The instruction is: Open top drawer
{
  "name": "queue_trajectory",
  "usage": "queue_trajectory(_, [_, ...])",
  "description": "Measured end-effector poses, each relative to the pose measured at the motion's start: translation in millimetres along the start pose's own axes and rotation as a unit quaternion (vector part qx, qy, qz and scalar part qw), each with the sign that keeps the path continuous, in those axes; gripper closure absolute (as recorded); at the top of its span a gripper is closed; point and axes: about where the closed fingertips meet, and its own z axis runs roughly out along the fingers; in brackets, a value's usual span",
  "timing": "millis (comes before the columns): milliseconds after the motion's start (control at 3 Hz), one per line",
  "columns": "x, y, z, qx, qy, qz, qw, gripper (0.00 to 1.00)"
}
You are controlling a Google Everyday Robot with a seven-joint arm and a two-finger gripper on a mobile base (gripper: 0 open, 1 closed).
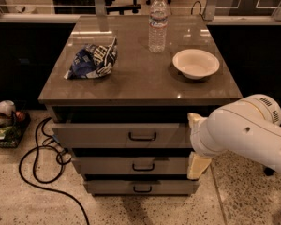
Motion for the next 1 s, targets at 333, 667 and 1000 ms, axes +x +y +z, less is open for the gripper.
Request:
queue_trajectory(333, [-10,-14,23,-0.006,-0.006,-0.015,0.9999,0.00])
queue_trajectory(667, [-17,-24,53,-0.010,-0.016,-0.014,0.9997,0.02])
queue_trajectory(1000, [-20,-29,68,-0.003,-0.034,-0.003,0.9994,0.23])
